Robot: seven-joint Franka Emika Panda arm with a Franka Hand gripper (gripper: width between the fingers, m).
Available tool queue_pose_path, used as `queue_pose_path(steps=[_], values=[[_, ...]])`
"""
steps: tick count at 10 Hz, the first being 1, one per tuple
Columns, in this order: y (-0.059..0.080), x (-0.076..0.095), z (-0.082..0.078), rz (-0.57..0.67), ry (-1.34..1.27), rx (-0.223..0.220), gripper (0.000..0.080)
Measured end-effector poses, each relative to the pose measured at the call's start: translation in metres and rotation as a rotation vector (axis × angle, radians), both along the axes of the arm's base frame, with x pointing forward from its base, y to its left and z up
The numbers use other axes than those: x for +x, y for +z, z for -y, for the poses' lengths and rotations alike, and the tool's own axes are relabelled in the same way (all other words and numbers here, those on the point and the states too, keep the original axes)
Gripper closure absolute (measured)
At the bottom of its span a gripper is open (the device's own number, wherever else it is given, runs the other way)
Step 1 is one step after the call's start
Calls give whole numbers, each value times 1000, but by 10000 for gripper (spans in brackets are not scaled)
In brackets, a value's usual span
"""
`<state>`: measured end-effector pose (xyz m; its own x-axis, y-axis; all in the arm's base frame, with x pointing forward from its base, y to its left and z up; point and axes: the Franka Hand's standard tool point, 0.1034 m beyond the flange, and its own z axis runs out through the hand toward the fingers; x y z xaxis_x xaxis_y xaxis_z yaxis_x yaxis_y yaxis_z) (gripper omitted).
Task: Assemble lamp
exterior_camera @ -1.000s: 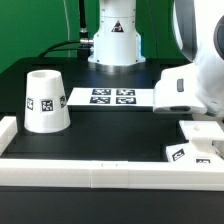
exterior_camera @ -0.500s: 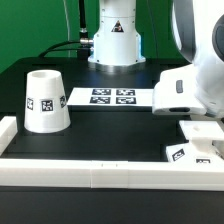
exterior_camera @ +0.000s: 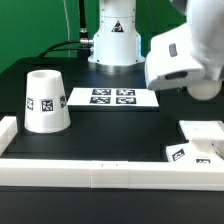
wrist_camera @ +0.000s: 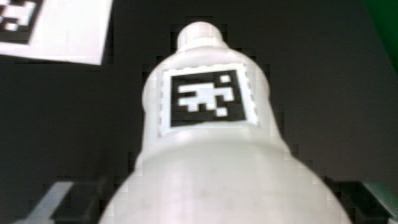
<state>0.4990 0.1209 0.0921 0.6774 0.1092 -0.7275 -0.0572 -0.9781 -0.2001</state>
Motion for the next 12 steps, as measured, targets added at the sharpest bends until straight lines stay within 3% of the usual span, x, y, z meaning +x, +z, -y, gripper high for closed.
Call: queue_pose_path(steps=[1,4,5,7,9,10,12], values=[[6,4,2,17,-6,0,225],[0,8,1,52,-13,-2,224],[-4,21,1,157,-34,-11,224],[4,26,12,262,-33,-3,223],[26,54,31,384,-57,-4,223],[36,60,36,406,-65,-7,223],[38,78,38,583,-95,-31,223]])
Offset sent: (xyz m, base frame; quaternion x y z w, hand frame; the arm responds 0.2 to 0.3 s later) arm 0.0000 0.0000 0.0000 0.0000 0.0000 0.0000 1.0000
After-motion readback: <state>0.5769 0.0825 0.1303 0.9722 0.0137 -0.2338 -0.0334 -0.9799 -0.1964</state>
